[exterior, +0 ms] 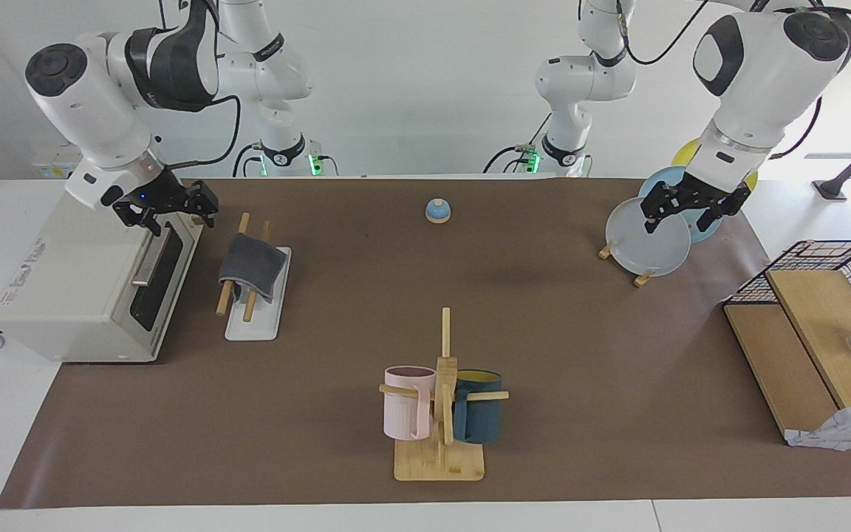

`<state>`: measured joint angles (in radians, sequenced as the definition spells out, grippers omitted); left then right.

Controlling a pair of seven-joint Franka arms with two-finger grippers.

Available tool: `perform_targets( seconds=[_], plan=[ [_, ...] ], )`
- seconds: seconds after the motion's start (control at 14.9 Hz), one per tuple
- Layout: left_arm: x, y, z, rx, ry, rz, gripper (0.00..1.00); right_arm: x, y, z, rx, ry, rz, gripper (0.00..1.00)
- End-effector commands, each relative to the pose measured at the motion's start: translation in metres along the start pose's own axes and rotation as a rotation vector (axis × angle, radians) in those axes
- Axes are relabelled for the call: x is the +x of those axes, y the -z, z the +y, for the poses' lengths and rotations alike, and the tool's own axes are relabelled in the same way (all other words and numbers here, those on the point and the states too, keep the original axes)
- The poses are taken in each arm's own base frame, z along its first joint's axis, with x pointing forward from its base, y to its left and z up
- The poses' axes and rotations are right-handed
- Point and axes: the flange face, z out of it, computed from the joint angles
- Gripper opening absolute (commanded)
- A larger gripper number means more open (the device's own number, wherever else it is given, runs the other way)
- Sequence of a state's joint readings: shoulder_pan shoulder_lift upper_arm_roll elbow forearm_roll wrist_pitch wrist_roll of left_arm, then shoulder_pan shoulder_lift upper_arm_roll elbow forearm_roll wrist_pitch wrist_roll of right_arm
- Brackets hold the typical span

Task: Fold towel and hang on rack
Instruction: 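Release the towel and raise the right gripper off the rack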

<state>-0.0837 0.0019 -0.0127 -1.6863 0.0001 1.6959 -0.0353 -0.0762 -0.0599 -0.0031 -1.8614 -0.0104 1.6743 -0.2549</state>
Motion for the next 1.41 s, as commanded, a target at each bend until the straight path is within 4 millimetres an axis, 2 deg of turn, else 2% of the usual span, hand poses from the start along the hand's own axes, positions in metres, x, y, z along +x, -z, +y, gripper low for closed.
perform_targets(
  seconds=[0.0,0.07,0.27,0.34,0.47,0.87,1.01,1.28,1.34],
  plan=[
    [-0.009,0.004,-0.003,-0.006,-0.013,0.003,1.00,-0.002,0.008,0.000,-0.005,-0.052,-0.006,1.00],
    [-0.009,0.005,-0.004,-0.006,-0.012,0.004,1.00,-0.001,0.010,0.000,-0.001,-0.070,0.000,1.00],
    [-0.010,0.004,-0.010,-0.006,0.004,0.001,1.00,0.011,0.036,-0.007,0.000,-0.063,-0.023,1.00],
    [-0.009,0.004,-0.011,-0.006,0.007,0.003,1.00,0.012,0.039,-0.007,-0.005,-0.077,-0.029,1.00],
    [-0.009,0.005,-0.011,-0.006,0.007,0.004,1.00,0.010,0.050,-0.008,-0.006,-0.090,-0.035,1.00],
    [-0.010,0.007,-0.009,-0.006,0.004,0.008,1.00,0.019,0.054,-0.019,-0.013,-0.104,0.014,1.00],
    [-0.009,0.006,-0.009,-0.006,0.004,0.008,1.00,0.021,0.053,-0.028,-0.013,-0.089,0.014,1.00],
    [-0.010,0.007,-0.009,-0.006,0.004,0.008,1.00,0.023,0.059,-0.029,-0.015,-0.090,0.024,1.00],
    [-0.009,0.007,-0.009,-0.006,0.005,0.009,1.00,0.025,0.054,-0.031,-0.011,-0.089,0.017,1.00]
  ],
)
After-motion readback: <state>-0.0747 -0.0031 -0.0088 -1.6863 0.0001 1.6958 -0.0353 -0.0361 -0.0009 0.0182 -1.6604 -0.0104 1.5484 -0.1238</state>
